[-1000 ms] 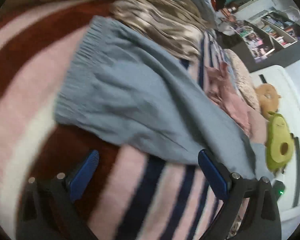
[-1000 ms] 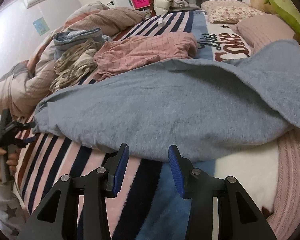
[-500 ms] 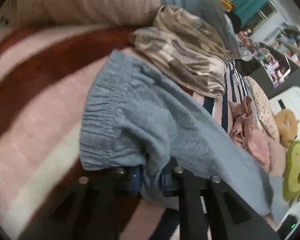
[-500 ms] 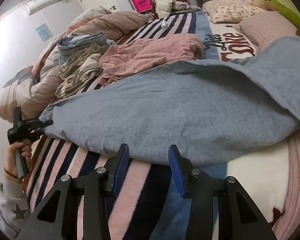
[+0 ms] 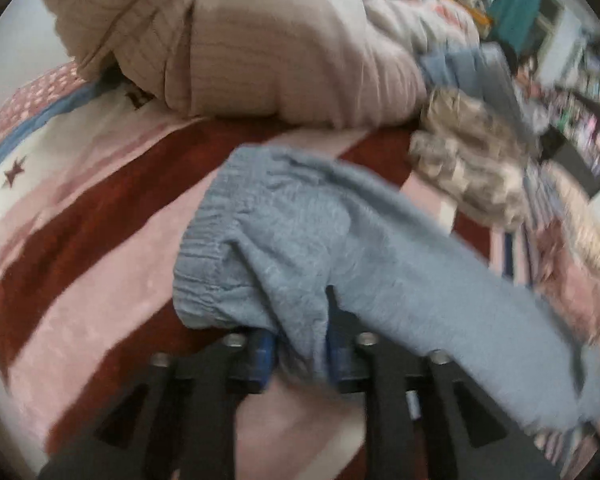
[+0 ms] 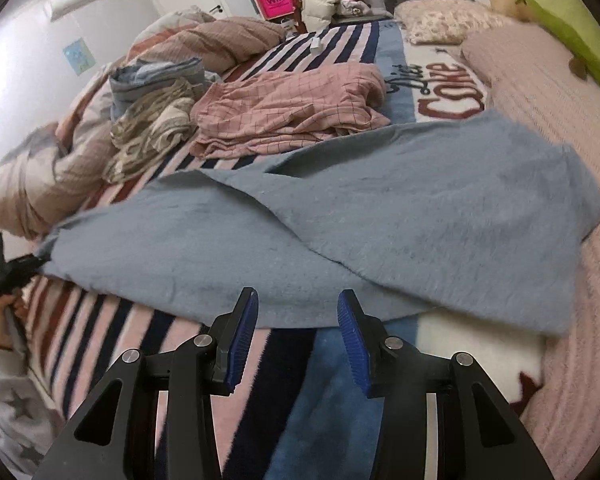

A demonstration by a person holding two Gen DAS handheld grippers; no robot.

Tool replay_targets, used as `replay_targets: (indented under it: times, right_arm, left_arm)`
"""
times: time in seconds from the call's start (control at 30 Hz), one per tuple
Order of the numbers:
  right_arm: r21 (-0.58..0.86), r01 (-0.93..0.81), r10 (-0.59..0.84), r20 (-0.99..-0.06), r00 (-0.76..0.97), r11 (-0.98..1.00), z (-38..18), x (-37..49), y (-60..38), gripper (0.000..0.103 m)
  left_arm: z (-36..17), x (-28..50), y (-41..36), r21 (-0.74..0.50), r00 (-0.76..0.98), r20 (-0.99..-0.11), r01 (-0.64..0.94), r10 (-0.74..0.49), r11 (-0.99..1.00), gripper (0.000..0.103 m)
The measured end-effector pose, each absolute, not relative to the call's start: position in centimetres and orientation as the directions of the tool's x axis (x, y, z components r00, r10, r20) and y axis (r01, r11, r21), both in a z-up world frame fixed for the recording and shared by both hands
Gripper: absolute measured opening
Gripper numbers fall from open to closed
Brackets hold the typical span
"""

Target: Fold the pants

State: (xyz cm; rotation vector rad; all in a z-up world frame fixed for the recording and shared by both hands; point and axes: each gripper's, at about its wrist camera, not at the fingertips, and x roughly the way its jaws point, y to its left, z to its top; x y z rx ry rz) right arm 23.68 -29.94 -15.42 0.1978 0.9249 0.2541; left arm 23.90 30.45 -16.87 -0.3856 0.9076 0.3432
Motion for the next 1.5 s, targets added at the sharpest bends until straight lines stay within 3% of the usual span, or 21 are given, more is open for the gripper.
replay_targets:
  times: [0.07, 0.13, 0.23, 0.3, 0.4, 0.6, 0.63, 0.7, 0.77, 0.9, 1.13, 1.23, 1.3, 1.37, 1.5]
  right_arm:
    - [0.198, -0.146, 0.246, -0.772, 0.586, 0.969, -15.3, 23.8, -29.3, 0.038]
    - [0.121, -0.149, 0.186, -0.785, 0.591, 0.982, -15.4, 24.3, -28.7, 0.047]
    - [-0.007, -0.145, 0.081, -0.803, 0.591, 0.989, -16.0, 25.8, -28.2, 0.050]
    - [-0.107, -0.156, 0.005, -0.809, 0.588, 0.982, -16.5, 26.8, -27.8, 0.058]
    - [-0.197, -0.180, -0.060, -0.816, 0.575, 0.964, -17.7, 28.1, -27.2, 0.071]
    - [-0.261, -0.152, -0.125, -0.799, 0.588, 0.953, -19.0, 30.3, -26.7, 0.071]
    - [-0.290, -0.136, -0.156, -0.789, 0.594, 0.947, -19.0, 30.4, -26.6, 0.069]
    - [-0.371, -0.109, -0.237, -0.765, 0.599, 0.922, -19.2, 30.8, -26.5, 0.031]
    - [-0.370, -0.125, -0.234, -0.778, 0.583, 0.921, -19.3, 31.2, -26.7, 0.009]
    - [-0.429, -0.106, -0.291, -0.754, 0.589, 0.897, -19.2, 32.7, -26.7, 0.003]
    - [-0.340, -0.103, -0.236, -0.812, 0.534, 0.935, -16.4, 39.8, -28.2, 0.003]
    - [-0.321, -0.090, -0.241, -0.843, 0.480, 0.943, -16.3, 43.3, -28.9, 0.019]
    - [-0.323, -0.059, -0.264, -0.855, 0.447, 0.945, -16.6, 44.7, -29.8, 0.043]
    - [-0.290, -0.035, -0.245, -0.862, 0.443, 0.956, -16.3, 44.7, -31.1, 0.052]
    - [-0.245, 0.012, -0.221, -0.852, 0.474, 0.970, -14.1, 41.9, -34.1, 0.055]
  left_arm:
    - [-16.5, 23.5, 29.5, -0.109, 0.563, -0.809, -0.425, 0.168, 0.898, 0.041]
    - [-15.5, 22.6, 28.7, -0.098, 0.584, -0.792, -0.406, 0.176, 0.909, 0.064]
    - [-12.9, 21.5, 26.5, -0.047, 0.631, -0.746, -0.371, 0.214, 0.927, 0.074]
    - [-10.8, 20.6, 25.1, -0.053, 0.676, -0.708, -0.338, 0.203, 0.940, 0.080]
    - [-8.0, 20.4, 23.1, -0.145, 0.743, -0.663, -0.242, 0.088, 0.959, 0.083]
    - [-6.4, 21.5, 19.4, -0.178, 0.791, -0.612, -0.128, -0.008, 0.976, 0.086]
    - [-6.7, 21.7, 19.1, -0.181, 0.791, -0.611, -0.115, -0.020, 0.977, 0.086]
    - [-7.5, 21.8, 18.3, -0.180, 0.790, -0.610, -0.070, -0.056, 0.981, 0.086]
    - [-8.5, 22.2, 17.6, -0.165, 0.779, -0.622, -0.036, -0.076, 0.986, 0.086]
    - [-10.1, 23.1, 17.1, -0.165, 0.772, -0.629, -0.017, -0.092, 0.986, 0.086]
    - [-12.3, 24.9, 17.3, -0.188, 0.742, -0.661, -0.023, -0.109, 0.982, 0.086]
    - [-12.9, 25.6, 17.2, -0.177, 0.733, -0.674, -0.031, -0.098, 0.984, 0.086]
    - [-13.0, 25.8, 17.1, -0.171, 0.731, -0.675, -0.027, -0.097, 0.985, 0.086]
    - [-13.0, 25.8, 16.9, -0.177, 0.733, -0.671, -0.016, -0.109, 0.984, 0.086]
    - [-12.7, 25.6, 16.6, -0.193, 0.740, -0.660, -0.002, -0.129, 0.981, 0.086]
